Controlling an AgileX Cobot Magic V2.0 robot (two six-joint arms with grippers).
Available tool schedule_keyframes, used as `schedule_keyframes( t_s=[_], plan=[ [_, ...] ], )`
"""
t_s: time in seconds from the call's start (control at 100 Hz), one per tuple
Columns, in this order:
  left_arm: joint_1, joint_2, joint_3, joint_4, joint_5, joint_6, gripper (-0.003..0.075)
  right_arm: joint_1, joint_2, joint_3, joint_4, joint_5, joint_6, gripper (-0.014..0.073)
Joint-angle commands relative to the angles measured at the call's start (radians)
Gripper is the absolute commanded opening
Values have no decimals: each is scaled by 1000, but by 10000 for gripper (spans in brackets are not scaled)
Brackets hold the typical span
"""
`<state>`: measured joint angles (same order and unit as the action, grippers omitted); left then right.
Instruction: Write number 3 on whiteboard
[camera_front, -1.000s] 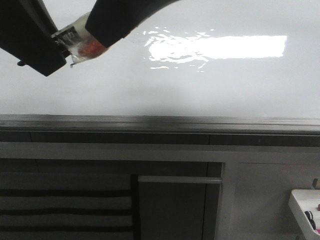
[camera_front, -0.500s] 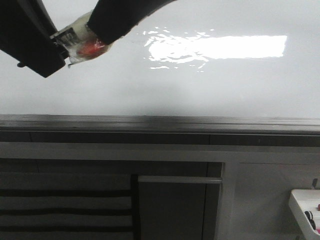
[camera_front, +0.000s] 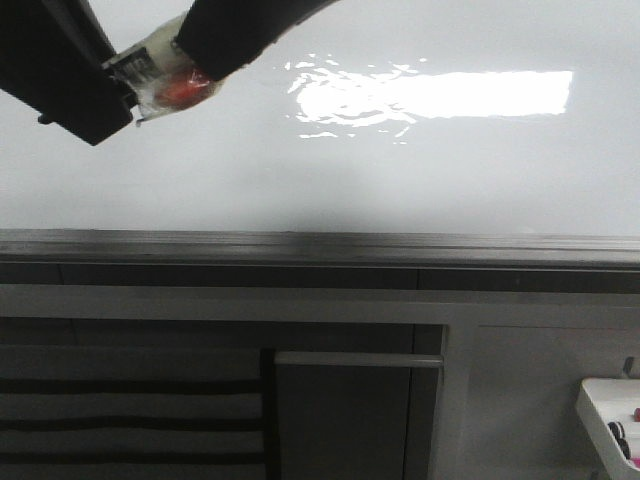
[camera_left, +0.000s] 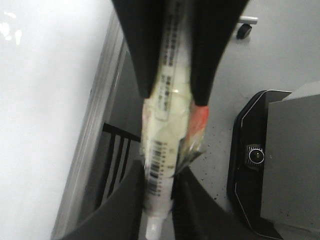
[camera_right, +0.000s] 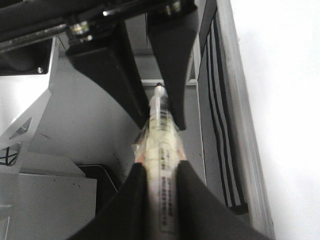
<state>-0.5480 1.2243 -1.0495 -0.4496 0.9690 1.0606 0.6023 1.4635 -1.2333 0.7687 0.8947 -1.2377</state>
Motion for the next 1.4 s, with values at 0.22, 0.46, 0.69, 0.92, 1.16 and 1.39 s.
schedule_keyframes(
  t_s=[0.22,0.46,0.69,0.92,1.16,1.39],
  plan=[
    [-7,-61,-33,-29,-99,-72,292,-5,-32,-27,20,-7,-5,-63],
    [-1,-69,-33,-22,-114,-75,388,-6,-45,-32,-29,-12,25,-62],
    [90,-189,-33,-24,-138,-180,388,-57,-153,-77,-340,-19,435,-62],
    [270,-379,112,-92,-164,-230,388,-243,-296,48,-373,-70,704,-62],
    [409,-555,306,-205,-312,-230,388,-314,-368,216,-295,-151,710,-62],
    [417,-572,321,-202,-330,-230,388,-314,-368,223,-245,-169,710,-62]
  ],
)
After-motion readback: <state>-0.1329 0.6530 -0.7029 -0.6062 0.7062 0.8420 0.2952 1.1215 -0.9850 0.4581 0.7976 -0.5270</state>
